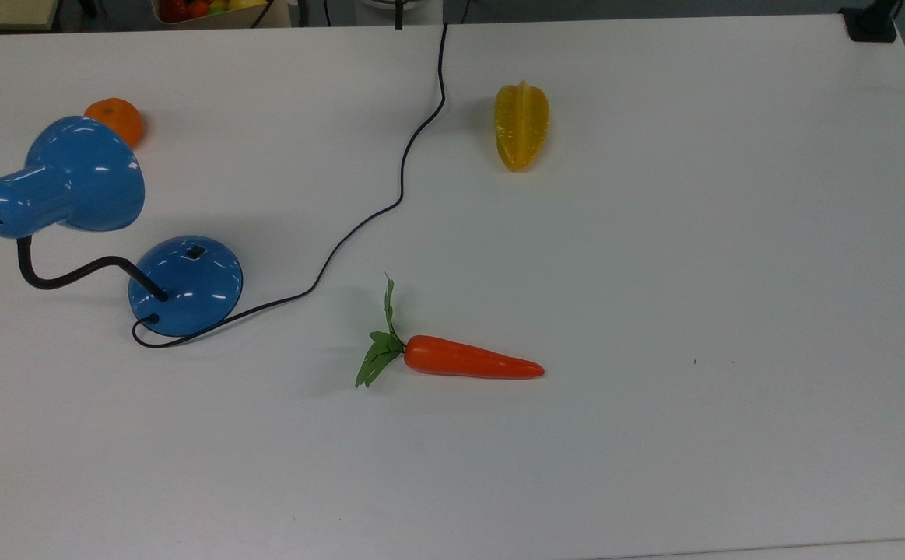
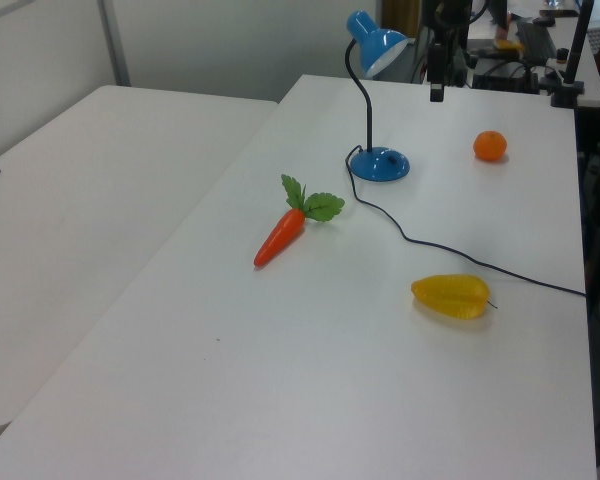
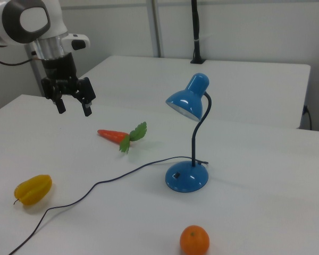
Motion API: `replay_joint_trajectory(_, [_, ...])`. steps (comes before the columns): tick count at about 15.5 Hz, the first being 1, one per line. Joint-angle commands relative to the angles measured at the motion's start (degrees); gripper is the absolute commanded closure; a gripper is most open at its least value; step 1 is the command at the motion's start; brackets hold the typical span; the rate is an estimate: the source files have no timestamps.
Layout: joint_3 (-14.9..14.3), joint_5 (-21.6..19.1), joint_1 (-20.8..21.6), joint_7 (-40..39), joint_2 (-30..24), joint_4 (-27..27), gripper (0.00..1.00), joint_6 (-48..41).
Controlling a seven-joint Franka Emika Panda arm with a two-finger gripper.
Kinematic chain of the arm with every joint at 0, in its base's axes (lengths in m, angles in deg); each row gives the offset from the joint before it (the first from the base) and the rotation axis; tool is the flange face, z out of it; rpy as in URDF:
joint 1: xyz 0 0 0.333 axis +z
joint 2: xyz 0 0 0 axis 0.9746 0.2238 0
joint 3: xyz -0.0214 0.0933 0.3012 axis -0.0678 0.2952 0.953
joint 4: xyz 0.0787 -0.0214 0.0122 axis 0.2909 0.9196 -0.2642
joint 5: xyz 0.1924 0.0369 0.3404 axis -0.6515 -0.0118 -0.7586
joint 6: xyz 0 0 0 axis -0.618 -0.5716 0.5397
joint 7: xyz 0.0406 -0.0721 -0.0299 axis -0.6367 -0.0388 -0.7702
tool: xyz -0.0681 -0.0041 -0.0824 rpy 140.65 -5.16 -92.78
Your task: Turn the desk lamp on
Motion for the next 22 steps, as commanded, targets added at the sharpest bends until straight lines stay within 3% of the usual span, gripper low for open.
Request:
replay_joint_trajectory(1, [-0.2,0.7,0.4,-1.1,0.2,-0.5,0.08,-1.4])
replay_joint_trajectory(2, [-0.2,0.7,0.4,-1.2,0.2,-0.5,0.15,-1.4])
replay_joint_trajectory(6, [-0.2,0.7,0.4,-1.2,0.2,-0.5,0.67,-1.3])
replay_joint_trajectory(9, [-0.2,0.7,0.4,-1.2,0.2,-0.4,0.98,-1.2])
replay_joint_trajectory(16, [-0.2,0.7,-0.1,-1.2,0.1,0.2,1.00,-0.1])
replay_joint_trajectory(22, [-0.2,0.5,-5.5,0.9,0.2,7.0,1.00,9.3])
